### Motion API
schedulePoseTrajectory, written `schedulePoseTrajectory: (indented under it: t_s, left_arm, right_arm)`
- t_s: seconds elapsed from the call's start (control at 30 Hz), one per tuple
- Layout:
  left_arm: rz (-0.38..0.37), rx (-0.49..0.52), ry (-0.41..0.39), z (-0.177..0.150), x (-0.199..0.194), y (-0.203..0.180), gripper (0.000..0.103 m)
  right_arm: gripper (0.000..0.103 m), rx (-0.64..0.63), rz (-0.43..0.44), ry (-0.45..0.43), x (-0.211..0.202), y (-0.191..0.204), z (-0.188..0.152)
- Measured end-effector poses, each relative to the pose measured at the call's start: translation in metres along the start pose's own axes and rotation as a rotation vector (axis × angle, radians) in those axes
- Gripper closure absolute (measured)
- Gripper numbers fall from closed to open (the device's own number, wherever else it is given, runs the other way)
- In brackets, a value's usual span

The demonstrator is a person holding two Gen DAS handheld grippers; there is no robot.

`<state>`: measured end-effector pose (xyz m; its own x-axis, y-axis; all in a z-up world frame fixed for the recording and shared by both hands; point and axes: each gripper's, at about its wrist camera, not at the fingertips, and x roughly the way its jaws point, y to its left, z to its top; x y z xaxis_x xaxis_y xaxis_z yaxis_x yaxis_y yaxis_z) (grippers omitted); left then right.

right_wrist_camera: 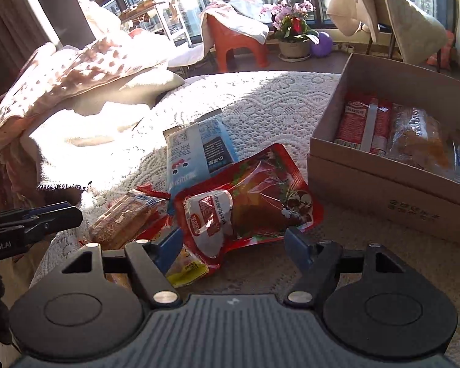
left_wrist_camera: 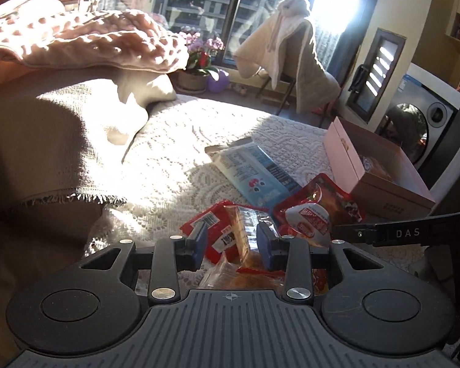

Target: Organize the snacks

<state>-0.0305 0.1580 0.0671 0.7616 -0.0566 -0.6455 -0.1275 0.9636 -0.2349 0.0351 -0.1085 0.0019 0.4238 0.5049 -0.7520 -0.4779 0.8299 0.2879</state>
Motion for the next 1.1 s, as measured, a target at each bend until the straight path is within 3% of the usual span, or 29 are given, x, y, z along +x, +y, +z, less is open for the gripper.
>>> schedulePoseTrajectory:
  t_s: [0.2,0.37,0.47,0.5,0.6,0.7,0.9,1.0,1.1]
  left_arm:
    - [-0.07,0.008,0.033,-0.011,0.003,-0.005,0.064]
    - [-0.072,0.02,0.041,-0.02,-0.007,-0.004,0.064]
    - [-0.066,0.017,0.049,-0.025,-0.012,-0.001,0.064]
    - [-0.072,0.015,0.06,-0.027,-0.014,0.0,0.064]
    - [-0.104,0.022,0.074,-0.031,-0.019,-0.001,0.065]
    - [-0.11,0.033,0.059,-0.031,-0.026,-0.005,0.065]
    - [-0.186,0.047,0.047,-0.029,-0.029,-0.025,0.065]
    - [-0.272,0.087,0.089,-0.029,-0.02,-0.05,0.065]
    - [-0.33,0.162,0.149,-0.036,-0.008,-0.08,0.065]
  right_arm:
    - [0.029,0.005,0.004,0.012,0.031,0.024,0.024]
    - [0.027,-0.121,-0.061,0.044,0.067,0.052,0.035]
    - [0.023,-0.214,-0.089,0.022,0.065,0.062,0.025]
    - [0.025,-0.234,-0.084,0.021,0.062,0.062,0.021]
    - [0.05,-0.29,-0.064,0.014,0.044,0.059,0.009]
    - [0.062,-0.285,-0.058,0.013,0.018,0.041,-0.003]
    - [0.069,-0.143,-0.051,0.025,-0.032,-0.024,-0.03]
    - [0.069,-0.121,-0.129,-0.015,-0.053,-0.053,-0.043]
    - [0.056,-0.08,-0.197,-0.054,-0.061,-0.073,-0.055]
